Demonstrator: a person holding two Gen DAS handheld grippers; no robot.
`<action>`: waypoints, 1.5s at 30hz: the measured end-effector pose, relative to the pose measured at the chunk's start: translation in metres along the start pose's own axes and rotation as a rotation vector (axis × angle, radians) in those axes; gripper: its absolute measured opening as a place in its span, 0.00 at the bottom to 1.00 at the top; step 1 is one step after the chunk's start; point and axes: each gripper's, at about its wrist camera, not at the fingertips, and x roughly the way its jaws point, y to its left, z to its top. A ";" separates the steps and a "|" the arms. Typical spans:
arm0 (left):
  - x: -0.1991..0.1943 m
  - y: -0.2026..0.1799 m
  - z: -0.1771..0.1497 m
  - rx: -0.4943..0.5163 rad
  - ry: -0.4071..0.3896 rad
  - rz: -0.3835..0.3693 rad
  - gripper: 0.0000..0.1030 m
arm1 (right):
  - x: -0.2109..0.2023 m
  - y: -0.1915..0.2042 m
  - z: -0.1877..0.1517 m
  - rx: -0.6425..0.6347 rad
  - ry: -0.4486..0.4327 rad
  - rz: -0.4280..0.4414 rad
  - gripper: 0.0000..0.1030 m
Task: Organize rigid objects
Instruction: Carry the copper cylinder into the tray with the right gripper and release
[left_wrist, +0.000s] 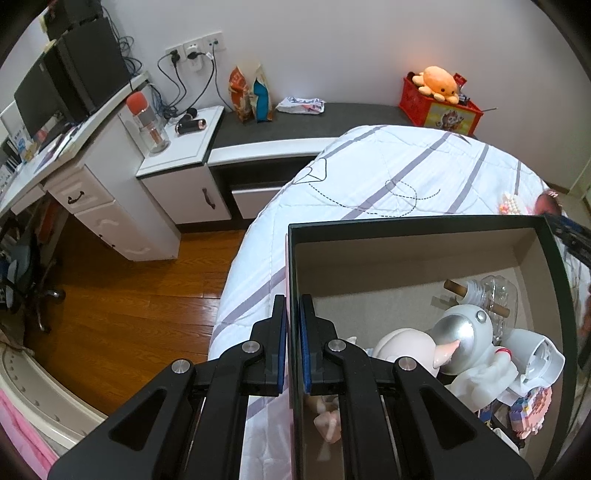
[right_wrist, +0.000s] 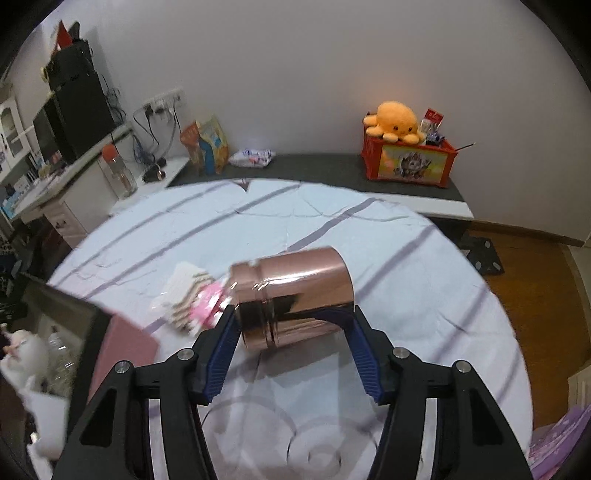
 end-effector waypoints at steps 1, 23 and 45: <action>0.000 0.000 -0.001 -0.001 0.001 0.000 0.06 | -0.010 0.002 -0.002 0.007 -0.019 0.006 0.55; -0.022 0.002 -0.049 0.000 0.021 -0.031 0.09 | -0.089 0.126 -0.021 -0.219 -0.122 0.149 0.53; -0.035 0.006 -0.062 -0.011 0.005 -0.051 0.09 | -0.091 0.116 -0.030 -0.163 -0.119 0.111 0.67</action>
